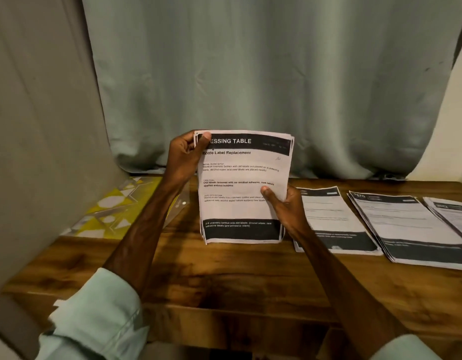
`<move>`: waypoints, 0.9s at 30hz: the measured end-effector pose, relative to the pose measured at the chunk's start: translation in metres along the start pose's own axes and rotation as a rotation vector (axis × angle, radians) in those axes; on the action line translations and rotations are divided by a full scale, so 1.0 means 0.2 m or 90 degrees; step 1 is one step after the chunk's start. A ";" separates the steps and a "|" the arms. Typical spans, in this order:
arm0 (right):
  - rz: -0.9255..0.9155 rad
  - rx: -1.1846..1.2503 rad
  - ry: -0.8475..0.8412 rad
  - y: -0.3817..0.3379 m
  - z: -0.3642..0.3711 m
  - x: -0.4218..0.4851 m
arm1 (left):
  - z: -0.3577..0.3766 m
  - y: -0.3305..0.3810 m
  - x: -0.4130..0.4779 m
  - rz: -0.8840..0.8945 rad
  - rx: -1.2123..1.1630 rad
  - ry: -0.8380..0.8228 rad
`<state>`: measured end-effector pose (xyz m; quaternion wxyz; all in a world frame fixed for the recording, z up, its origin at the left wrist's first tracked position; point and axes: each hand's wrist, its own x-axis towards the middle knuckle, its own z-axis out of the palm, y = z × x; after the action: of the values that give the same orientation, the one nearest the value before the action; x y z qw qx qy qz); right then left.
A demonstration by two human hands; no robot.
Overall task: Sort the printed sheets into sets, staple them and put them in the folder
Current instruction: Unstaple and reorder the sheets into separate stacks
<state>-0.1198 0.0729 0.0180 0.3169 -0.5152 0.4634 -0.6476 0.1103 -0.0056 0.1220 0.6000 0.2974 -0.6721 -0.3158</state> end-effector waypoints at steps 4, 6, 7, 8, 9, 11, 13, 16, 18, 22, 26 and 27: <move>0.011 -0.008 0.006 0.03 0.01 -0.02 | 0.00 0.00 0.00 0.002 -0.017 0.019; 0.012 -0.009 0.002 0.02 0.01 -0.01 | 0.03 0.02 0.01 0.003 -0.028 0.044; 0.011 -0.008 0.001 0.01 0.01 -0.01 | 0.04 0.03 0.02 -0.005 -0.036 0.064; 0.009 -0.007 0.001 0.00 0.01 0.00 | 0.06 0.04 0.02 -0.017 -0.049 0.085; 0.008 -0.005 0.003 -0.01 0.01 0.00 | 0.07 0.04 0.03 -0.032 -0.065 0.108; 0.005 0.006 0.003 -0.06 0.02 0.02 | 0.10 0.03 0.04 -0.051 -0.089 0.156; -0.016 0.020 0.002 -0.12 0.03 0.05 | 0.12 0.02 0.05 -0.055 -0.089 0.201; -0.058 0.027 0.034 -0.22 0.06 0.12 | 0.15 0.01 0.05 -0.052 -0.092 0.245; -0.085 0.023 0.068 -0.28 0.07 0.17 | 0.15 0.01 0.04 -0.044 -0.089 0.257; -0.164 0.002 0.106 -0.37 0.08 0.24 | 0.17 -0.01 0.04 -0.025 -0.079 0.265; -0.224 0.031 0.127 -0.40 0.09 0.27 | 0.18 -0.02 0.04 -0.018 -0.074 0.278; -0.221 0.038 0.140 -0.40 0.10 0.28 | 0.18 -0.02 0.04 -0.016 -0.071 0.282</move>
<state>-0.1104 0.0476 0.1134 0.1632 -0.5042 0.3800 -0.7581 0.0728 -0.0124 0.1206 0.7444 0.3343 -0.5016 -0.2872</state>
